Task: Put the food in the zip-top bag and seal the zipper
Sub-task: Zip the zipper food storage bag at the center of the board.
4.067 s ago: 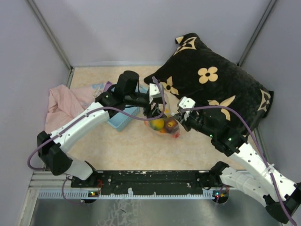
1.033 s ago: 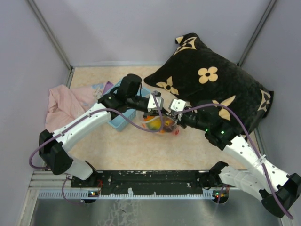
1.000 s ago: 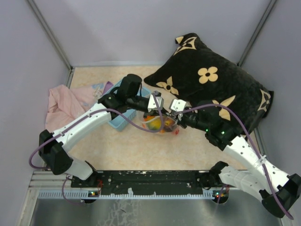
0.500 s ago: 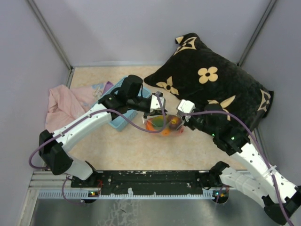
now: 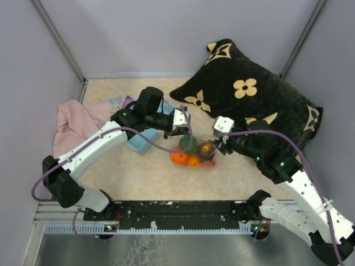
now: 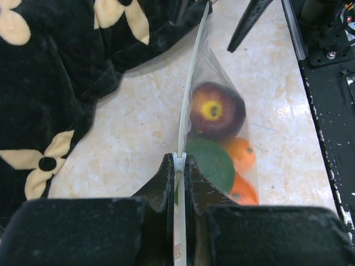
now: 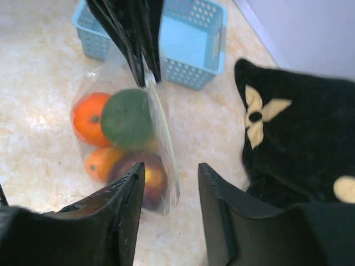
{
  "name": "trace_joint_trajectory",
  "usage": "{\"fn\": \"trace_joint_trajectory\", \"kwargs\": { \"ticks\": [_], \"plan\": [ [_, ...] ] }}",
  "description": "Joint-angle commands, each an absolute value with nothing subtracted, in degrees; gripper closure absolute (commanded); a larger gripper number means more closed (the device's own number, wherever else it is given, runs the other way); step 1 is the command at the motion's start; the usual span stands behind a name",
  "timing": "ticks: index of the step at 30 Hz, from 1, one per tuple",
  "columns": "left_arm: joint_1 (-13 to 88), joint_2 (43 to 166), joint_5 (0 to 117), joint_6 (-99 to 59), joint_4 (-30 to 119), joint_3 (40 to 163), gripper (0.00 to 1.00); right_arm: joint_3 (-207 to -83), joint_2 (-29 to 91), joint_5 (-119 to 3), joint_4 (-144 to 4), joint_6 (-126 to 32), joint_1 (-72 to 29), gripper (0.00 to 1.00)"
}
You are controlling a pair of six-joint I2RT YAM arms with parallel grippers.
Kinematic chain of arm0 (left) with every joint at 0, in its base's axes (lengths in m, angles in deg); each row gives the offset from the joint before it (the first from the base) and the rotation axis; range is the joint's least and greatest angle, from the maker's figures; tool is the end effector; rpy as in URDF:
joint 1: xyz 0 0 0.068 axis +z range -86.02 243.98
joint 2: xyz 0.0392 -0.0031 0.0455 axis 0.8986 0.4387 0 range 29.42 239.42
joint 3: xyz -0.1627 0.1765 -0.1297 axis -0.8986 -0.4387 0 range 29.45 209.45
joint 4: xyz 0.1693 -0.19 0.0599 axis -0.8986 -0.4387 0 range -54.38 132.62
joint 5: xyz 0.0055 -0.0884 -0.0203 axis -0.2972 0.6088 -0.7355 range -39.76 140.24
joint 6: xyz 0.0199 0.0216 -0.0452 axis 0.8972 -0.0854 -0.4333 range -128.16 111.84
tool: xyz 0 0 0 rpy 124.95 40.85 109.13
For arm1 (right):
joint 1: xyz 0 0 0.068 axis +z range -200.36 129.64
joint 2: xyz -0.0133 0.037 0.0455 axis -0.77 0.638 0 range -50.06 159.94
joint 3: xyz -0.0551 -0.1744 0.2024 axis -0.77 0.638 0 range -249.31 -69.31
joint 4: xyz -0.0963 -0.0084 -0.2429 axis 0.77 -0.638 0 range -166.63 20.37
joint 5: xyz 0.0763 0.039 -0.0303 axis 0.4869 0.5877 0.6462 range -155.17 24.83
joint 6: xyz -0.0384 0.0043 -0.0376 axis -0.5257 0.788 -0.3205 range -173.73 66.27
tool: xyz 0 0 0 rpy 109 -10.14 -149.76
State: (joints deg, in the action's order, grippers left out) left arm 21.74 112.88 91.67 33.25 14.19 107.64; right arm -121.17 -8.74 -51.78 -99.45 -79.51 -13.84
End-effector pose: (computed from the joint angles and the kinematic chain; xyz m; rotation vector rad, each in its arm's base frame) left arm 0.2234 -0.2346 0.3573 1.6757 1.2506 -0.7827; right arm 0.1191 0.0983 0.3557 -1.1221 1.5495 0.3493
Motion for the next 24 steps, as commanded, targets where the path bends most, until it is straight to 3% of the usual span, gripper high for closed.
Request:
{"fn": "trace_joint_trajectory", "kwargs": {
  "ticks": [1,15,18,22,24],
  "plan": [
    [22.19,112.73,95.7,33.39,13.08,110.84,0.98,-127.91,-4.72,-42.02,-96.54,-79.25,-14.41,0.53],
    [21.81,112.74,98.33,32.72,14.4,111.0,0.99,-132.99,8.4,-37.62,-98.0,-82.34,-14.41,0.51],
    [21.79,112.65,97.75,32.92,14.21,110.93,0.99,-132.81,8.94,-39.57,-98.6,-82.49,-14.39,0.64],
    [21.79,112.42,95.97,33.26,13.26,110.61,0.98,-132.51,7.94,-43.18,-100.2,-82.98,-14.39,0.95],
    [21.88,112.31,95.41,33.53,12.21,110.48,0.98,-131.9,6.52,-45.47,-100.3,-83.25,-14.41,1.0]
  ]
}}
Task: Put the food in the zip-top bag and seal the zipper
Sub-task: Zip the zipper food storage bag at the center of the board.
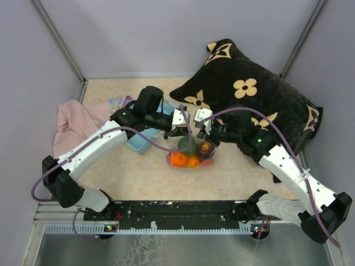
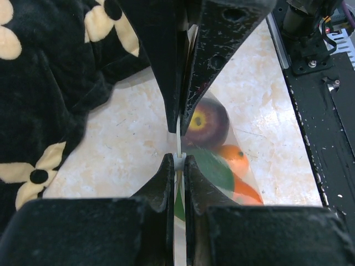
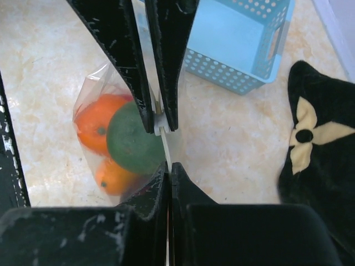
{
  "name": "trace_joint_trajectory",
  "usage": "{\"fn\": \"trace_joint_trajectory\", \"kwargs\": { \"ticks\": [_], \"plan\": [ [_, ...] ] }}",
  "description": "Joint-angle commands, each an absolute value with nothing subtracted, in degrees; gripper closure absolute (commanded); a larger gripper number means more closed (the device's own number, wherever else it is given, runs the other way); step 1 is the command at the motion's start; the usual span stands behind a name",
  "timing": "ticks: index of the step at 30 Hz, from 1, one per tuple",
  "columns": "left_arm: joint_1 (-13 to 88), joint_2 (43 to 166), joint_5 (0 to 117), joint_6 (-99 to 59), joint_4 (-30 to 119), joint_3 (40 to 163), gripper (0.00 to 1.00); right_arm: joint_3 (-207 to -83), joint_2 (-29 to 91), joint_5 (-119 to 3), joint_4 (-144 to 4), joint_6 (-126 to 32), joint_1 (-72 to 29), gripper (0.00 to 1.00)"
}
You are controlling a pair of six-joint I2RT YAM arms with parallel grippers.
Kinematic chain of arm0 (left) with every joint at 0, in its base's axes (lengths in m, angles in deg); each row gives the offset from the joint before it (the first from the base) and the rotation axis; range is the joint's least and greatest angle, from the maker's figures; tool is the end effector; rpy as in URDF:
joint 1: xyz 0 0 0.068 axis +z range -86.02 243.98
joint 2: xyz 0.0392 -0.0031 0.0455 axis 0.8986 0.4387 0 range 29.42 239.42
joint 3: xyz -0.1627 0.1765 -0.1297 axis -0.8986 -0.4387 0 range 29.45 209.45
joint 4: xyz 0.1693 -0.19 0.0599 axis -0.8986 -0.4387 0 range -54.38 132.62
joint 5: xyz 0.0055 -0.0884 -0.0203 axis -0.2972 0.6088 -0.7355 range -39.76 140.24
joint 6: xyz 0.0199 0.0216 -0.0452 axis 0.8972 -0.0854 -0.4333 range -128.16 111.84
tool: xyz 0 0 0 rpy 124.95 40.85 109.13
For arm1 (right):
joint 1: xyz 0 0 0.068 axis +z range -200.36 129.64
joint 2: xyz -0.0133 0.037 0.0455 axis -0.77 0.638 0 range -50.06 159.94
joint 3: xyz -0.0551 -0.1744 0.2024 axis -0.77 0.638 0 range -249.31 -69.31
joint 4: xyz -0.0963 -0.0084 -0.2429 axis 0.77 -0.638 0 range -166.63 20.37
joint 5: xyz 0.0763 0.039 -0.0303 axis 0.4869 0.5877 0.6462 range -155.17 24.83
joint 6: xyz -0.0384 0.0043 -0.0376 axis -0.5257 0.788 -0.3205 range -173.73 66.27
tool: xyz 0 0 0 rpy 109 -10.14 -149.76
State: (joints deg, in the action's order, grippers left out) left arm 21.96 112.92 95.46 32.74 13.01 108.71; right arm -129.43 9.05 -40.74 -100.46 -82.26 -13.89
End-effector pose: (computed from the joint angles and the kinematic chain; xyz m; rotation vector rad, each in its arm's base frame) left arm 0.2217 -0.2337 0.3625 1.6831 1.2235 -0.8563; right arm 0.1688 0.1430 0.3514 -1.3291 1.6038 0.5291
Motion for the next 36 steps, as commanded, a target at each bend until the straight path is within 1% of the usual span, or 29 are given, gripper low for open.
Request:
{"fn": "trace_joint_trajectory", "kwargs": {
  "ticks": [1,9,20,36],
  "plan": [
    [21.88,112.38,95.11,33.51,11.6,110.53,0.98,-131.6,5.85,-46.7,-100.35,-83.33,-14.47,1.0],
    [22.44,110.92,91.15,32.43,9.02,108.74,1.0,-130.26,2.31,-53.87,-102.41,-82.96,-15.26,1.0],
    [25.35,107.72,88.5,30.09,7.48,105.56,1.0,-128.98,-0.91,-58.06,-101.9,-81.81,-17.05,1.0],
    [29.1,102.03,85.22,27.55,5.6,101.06,1.0,-128.11,-0.53,-66.51,-97.91,-80.38,-19.66,1.0]
  ]
}}
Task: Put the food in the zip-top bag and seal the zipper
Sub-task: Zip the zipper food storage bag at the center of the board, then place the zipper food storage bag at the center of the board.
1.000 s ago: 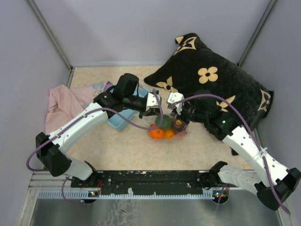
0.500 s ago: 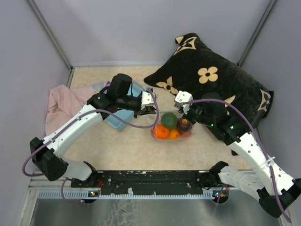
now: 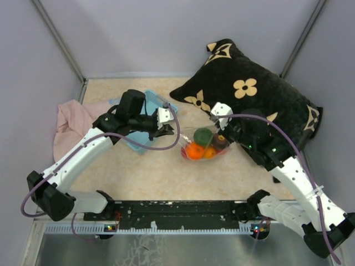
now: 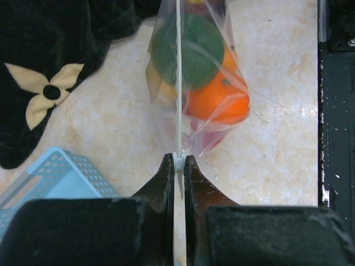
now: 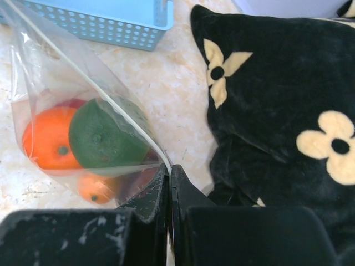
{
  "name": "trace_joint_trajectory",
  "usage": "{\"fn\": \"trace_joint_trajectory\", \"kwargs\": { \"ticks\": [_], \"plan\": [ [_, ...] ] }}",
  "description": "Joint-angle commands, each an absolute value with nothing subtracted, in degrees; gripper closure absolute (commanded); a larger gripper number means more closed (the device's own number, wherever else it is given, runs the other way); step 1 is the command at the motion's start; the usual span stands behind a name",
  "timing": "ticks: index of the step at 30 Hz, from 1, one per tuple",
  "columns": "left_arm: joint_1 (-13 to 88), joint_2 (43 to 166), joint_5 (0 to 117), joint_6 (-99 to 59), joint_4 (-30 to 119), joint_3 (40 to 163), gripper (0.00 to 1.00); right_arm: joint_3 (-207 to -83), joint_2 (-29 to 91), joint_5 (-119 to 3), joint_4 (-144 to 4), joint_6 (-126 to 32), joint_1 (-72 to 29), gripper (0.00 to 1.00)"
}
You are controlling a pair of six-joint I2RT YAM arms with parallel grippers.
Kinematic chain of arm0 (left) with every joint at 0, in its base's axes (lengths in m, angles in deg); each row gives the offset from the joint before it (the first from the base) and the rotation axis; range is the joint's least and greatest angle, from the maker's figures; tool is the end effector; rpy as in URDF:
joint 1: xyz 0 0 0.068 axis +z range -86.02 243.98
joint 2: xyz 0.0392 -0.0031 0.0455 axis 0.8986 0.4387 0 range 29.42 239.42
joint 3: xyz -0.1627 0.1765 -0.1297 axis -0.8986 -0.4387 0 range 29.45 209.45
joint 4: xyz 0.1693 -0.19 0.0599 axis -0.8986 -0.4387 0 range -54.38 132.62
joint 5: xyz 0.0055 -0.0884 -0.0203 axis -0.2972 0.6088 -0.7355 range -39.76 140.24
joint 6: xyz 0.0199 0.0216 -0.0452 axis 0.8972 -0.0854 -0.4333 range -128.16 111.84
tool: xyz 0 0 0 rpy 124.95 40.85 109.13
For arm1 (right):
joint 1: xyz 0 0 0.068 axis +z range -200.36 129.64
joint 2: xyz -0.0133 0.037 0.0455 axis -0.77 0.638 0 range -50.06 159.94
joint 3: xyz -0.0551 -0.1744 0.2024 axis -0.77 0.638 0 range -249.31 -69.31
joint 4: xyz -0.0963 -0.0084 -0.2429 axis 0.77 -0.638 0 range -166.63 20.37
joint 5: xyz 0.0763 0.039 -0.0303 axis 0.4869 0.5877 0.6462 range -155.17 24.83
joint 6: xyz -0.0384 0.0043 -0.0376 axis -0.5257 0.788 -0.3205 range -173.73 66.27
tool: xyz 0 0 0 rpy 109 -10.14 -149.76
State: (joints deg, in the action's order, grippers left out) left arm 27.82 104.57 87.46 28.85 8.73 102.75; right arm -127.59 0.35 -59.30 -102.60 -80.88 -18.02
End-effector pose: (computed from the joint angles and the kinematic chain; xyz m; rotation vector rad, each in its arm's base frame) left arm 0.2151 -0.1838 0.3611 1.5429 1.4706 -0.6991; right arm 0.1547 0.1021 0.3635 -1.0537 1.7118 0.1606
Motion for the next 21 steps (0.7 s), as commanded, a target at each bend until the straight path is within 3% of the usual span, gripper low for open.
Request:
{"fn": "trace_joint_trajectory", "kwargs": {
  "ticks": [1,13,21],
  "plan": [
    [29.28,101.64,85.03,27.34,5.51,100.76,1.0,-128.19,-0.31,-67.24,-97.61,-80.32,-19.87,1.0],
    [30.58,100.14,81.2,25.83,5.84,99.41,1.0,-130.38,2.87,-64.96,-93.62,-78.85,-25.61,1.0],
    [30.57,107.76,86.58,19.19,19.07,105.09,0.95,-130.49,6.54,-61.68,-87.74,-79.26,-27.93,1.0]
  ]
}}
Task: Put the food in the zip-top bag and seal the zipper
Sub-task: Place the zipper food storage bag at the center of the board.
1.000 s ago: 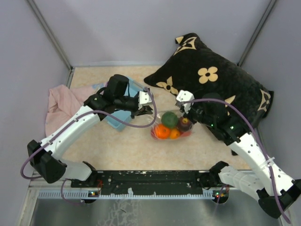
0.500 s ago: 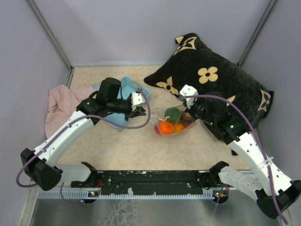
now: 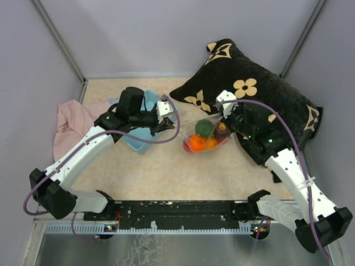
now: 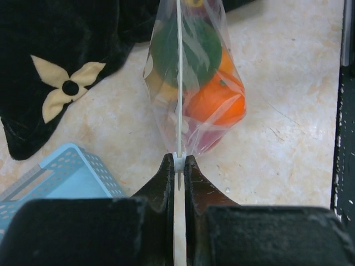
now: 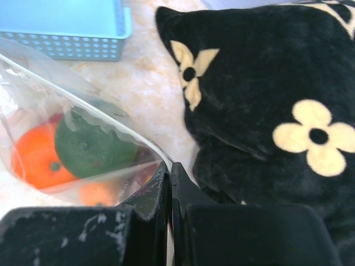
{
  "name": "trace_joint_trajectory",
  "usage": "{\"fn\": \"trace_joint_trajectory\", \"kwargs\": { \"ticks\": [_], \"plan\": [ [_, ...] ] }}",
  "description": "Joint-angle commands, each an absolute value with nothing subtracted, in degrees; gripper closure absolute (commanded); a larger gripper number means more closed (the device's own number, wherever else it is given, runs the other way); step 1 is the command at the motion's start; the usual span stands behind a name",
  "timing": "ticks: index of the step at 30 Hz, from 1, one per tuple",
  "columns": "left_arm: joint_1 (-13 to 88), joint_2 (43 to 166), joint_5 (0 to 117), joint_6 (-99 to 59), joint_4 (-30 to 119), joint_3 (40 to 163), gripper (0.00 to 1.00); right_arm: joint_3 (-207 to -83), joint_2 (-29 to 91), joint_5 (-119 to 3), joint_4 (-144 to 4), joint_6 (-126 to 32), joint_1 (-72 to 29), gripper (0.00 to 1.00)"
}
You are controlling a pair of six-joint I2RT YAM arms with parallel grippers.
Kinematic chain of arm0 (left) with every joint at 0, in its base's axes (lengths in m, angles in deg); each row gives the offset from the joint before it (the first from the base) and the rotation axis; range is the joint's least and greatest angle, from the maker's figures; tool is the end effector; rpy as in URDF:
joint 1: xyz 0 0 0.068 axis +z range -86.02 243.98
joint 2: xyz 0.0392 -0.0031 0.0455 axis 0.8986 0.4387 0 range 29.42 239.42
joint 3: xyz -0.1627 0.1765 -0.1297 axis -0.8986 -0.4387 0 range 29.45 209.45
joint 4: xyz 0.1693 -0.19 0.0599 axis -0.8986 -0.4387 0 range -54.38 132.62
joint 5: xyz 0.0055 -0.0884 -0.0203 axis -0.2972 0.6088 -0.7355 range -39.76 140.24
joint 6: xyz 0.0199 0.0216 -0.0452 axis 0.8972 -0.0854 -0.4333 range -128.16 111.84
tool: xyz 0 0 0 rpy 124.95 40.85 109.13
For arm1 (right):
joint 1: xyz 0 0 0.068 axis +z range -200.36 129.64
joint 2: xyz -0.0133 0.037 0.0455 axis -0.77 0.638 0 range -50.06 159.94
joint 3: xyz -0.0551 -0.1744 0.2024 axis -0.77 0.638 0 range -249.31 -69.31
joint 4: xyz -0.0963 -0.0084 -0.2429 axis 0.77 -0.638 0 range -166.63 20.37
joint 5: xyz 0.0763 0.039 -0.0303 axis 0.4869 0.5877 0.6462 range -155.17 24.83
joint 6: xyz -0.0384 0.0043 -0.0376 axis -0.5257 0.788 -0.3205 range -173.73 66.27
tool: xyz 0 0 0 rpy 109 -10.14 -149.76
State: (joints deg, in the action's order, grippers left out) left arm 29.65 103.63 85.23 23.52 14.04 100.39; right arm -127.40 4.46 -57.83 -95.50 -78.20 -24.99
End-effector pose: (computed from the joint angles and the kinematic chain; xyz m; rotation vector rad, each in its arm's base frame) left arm 0.2228 -0.1768 0.3592 1.4210 1.5267 -0.6736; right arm 0.1867 0.0934 0.3621 -0.9011 1.7396 0.1357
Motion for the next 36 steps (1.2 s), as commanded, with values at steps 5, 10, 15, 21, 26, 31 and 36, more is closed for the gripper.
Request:
{"fn": "trace_joint_trajectory", "kwargs": {
  "ticks": [5,10,15,21,26,31,36],
  "plan": [
    [30.58,112.62,88.4,15.5,28.25,108.72,0.94,-133.83,9.84,-62.52,-84.35,-80.27,-28.73,1.0],
    [30.49,113.17,91.6,13.62,30.3,106.38,0.93,-134.77,10.24,-56.09,-89.07,-80.98,-28.74,1.0],
    [30.49,107.86,93.3,9.76,34.62,93.18,0.86,-126.86,6.24,-46.47,-91.66,-76.94,-28.74,1.0],
    [30.49,102.07,93.97,3.44,39.28,81.51,0.71,-115.6,-0.3,-43.48,-86.49,-66.82,-28.71,0.91],
    [30.49,100.43,91.53,0.74,38.1,81.1,0.52,-112.49,-4.85,-41.89,-86.34,-62.99,-28.71,0.7],
    [30.51,97.49,86.09,-3.74,35.96,82.19,0.26,-113.27,-7.84,-41.89,-88.96,-60.66,-28.74,0.55],
    [30.65,92.06,73.48,-9.33,32.52,83.22,0.05,-113.96,-12.93,-50.45,-89.75,-56.32,-28.74,0.34]
  ]
}}
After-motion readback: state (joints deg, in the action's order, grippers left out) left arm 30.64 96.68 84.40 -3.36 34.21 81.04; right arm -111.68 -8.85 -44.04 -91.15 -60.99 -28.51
